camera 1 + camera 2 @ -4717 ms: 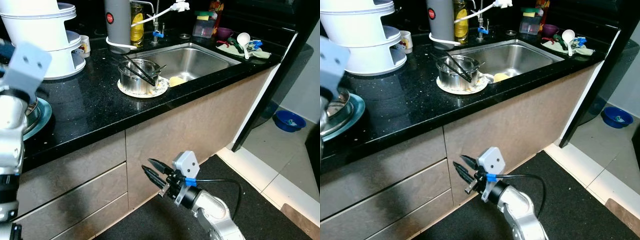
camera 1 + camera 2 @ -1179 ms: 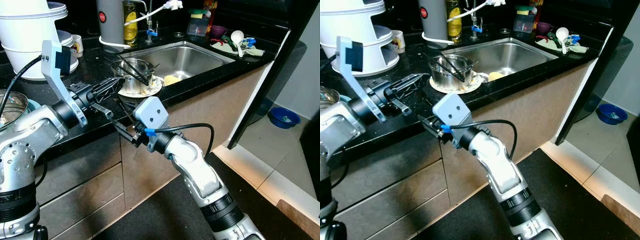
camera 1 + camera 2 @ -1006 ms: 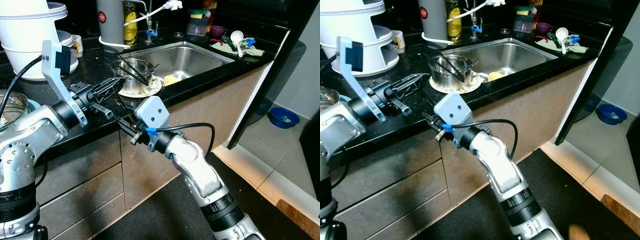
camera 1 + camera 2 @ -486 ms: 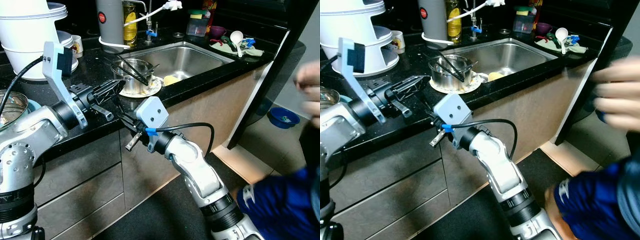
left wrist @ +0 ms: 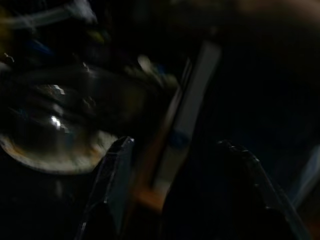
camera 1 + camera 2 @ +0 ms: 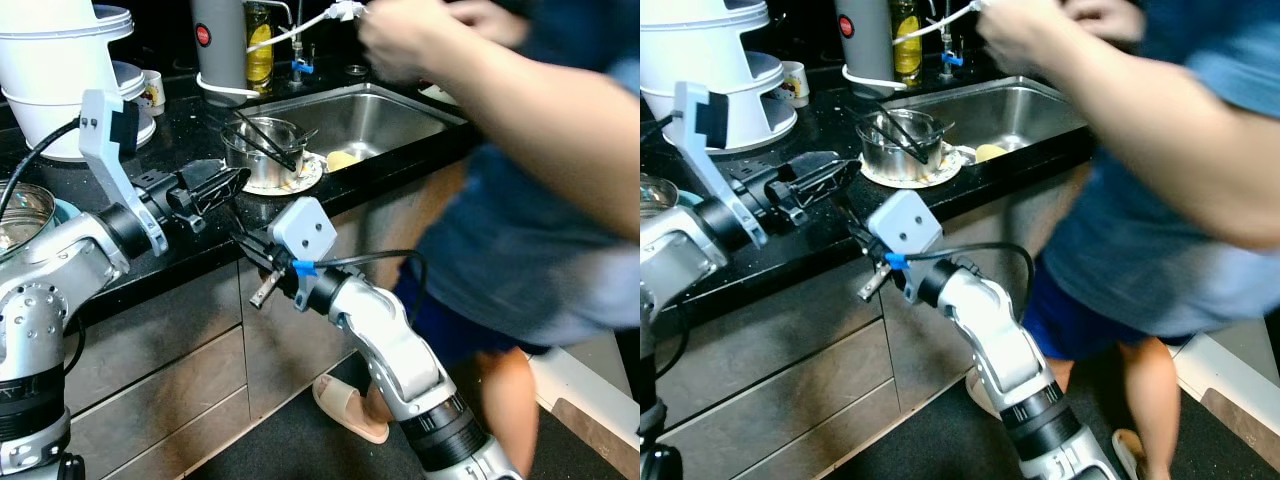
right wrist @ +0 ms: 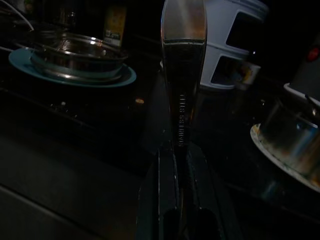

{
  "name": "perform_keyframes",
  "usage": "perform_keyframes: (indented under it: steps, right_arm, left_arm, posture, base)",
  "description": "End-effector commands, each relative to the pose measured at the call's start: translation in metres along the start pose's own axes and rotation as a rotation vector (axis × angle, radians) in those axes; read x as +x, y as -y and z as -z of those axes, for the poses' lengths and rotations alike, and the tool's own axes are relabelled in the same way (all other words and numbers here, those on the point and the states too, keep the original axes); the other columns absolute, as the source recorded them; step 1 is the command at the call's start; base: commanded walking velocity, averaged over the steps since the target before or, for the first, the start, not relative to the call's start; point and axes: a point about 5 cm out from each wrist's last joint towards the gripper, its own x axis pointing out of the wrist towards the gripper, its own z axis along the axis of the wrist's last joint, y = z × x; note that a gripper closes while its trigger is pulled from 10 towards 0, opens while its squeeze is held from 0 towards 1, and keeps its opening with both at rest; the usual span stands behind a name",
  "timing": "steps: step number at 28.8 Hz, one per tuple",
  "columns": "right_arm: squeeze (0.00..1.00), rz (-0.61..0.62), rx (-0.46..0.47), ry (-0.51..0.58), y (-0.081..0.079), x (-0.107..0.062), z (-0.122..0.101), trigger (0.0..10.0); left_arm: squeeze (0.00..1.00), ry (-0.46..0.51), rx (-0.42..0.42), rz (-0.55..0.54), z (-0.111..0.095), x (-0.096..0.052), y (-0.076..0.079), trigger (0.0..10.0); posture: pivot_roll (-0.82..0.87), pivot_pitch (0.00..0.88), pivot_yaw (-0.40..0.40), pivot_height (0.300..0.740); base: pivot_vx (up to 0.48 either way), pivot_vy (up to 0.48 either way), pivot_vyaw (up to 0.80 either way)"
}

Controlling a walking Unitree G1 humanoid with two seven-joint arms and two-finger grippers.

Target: Kitchen organization

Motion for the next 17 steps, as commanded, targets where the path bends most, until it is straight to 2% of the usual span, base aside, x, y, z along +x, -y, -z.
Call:
perform_keyframes:
  steps: [1, 2, 3, 4, 5, 7, 8, 9, 10, 13, 14, 15, 17]
  right_arm:
    - [0.00, -0.022, 0.007, 0.015, -0.004, -0.002, -0.003, 0.0]
    - [0.00, -0.030, 0.013, 0.009, -0.006, -0.005, 0.000, 0.0]
    - [0.00, -0.038, 0.022, -0.003, -0.009, -0.010, 0.004, 0.0]
    - [0.00, -0.038, 0.022, -0.003, -0.009, -0.010, 0.004, 0.0]
    - [0.00, -0.046, 0.033, -0.031, -0.014, -0.020, 0.011, 0.0]
    - [0.00, -0.033, 0.056, -0.061, -0.015, -0.029, 0.020, 0.0]
    - [0.00, -0.033, 0.056, -0.061, -0.015, -0.029, 0.020, 0.0]
    - [0.00, -0.019, 0.074, -0.097, -0.017, -0.038, 0.029, 0.0]
    - [0.00, -0.019, 0.074, -0.097, -0.017, -0.038, 0.029, 0.0]
    - [0.00, 0.005, 0.090, -0.173, -0.022, -0.056, 0.051, 0.0]
    - [0.00, 0.016, 0.093, -0.198, -0.023, -0.061, 0.057, 0.0]
    - [0.00, 0.016, 0.093, -0.198, -0.023, -0.061, 0.057, 0.0]
    - [0.00, 0.038, 0.100, -0.243, -0.024, -0.072, 0.068, 0.0]
  left_arm:
    - [0.07, 0.057, -0.026, 0.001, -0.008, -0.001, -0.001, 10.0]
    - [0.00, 0.099, -0.053, 0.009, -0.014, -0.002, -0.001, 10.0]
    - [0.00, 0.138, -0.081, 0.018, -0.020, -0.004, -0.002, 10.0]
    - [0.00, 0.138, -0.081, 0.018, -0.020, -0.004, -0.002, 10.0]
    - [0.00, 0.172, -0.110, 0.030, -0.025, -0.008, -0.002, 10.0]
    - [0.00, 0.093, -0.034, 0.041, -0.015, -0.012, 0.002, 10.0]
    - [0.00, 0.093, -0.034, 0.041, -0.015, -0.012, 0.002, 10.0]
    - [0.00, -0.033, 0.068, 0.056, 0.005, -0.015, 0.008, 10.0]
    - [0.00, -0.033, 0.068, 0.056, 0.005, -0.015, 0.008, 10.0]
    - [0.00, -0.199, 0.186, -0.020, 0.040, -0.030, 0.009, 10.0]
    - [0.00, -0.220, 0.199, -0.041, 0.047, -0.036, 0.009, 10.0]
    - [0.00, -0.220, 0.199, -0.041, 0.047, -0.036, 0.009, 10.0]
    - [0.00, -0.240, 0.242, -0.070, 0.058, -0.048, 0.008, 10.0]
  posture:
    - [-0.04, 0.079, -0.030, 0.740]
    - [-0.04, 0.079, -0.030, 0.740]
    - [-0.04, 0.075, -0.028, 0.740]
    - [-0.04, 0.075, -0.028, 0.740]
    - [-0.04, 0.075, -0.028, 0.740]
    - [-0.04, 0.075, -0.027, 0.740]
    - [-0.04, 0.075, -0.027, 0.740]
    - [-0.04, 0.081, -0.030, 0.740]
    - [-0.04, 0.081, -0.030, 0.740]
    - [-0.05, 0.086, -0.024, 0.740]
    - [-0.05, 0.090, -0.025, 0.740]
    - [-0.05, 0.090, -0.025, 0.740]
    - [-0.05, 0.092, -0.030, 0.740]
  base:
    - [0.000, 0.000, 0.00]
    - [0.000, 0.000, 0.00]
    - [0.000, 0.000, 0.00]
    - [0.000, 0.000, 0.00]
    - [0.000, 0.000, 0.00]
    - [0.000, 0.000, 0.00]
    - [0.000, 0.000, 0.00]
    - [0.000, 0.000, 0.00]
    - [0.000, 0.000, 0.00]
    - [0.000, 0.000, 0.00]
    - [0.000, 0.000, 0.00]
    - [0.000, 0.000, 0.00]
    - [0.000, 0.000, 0.00]
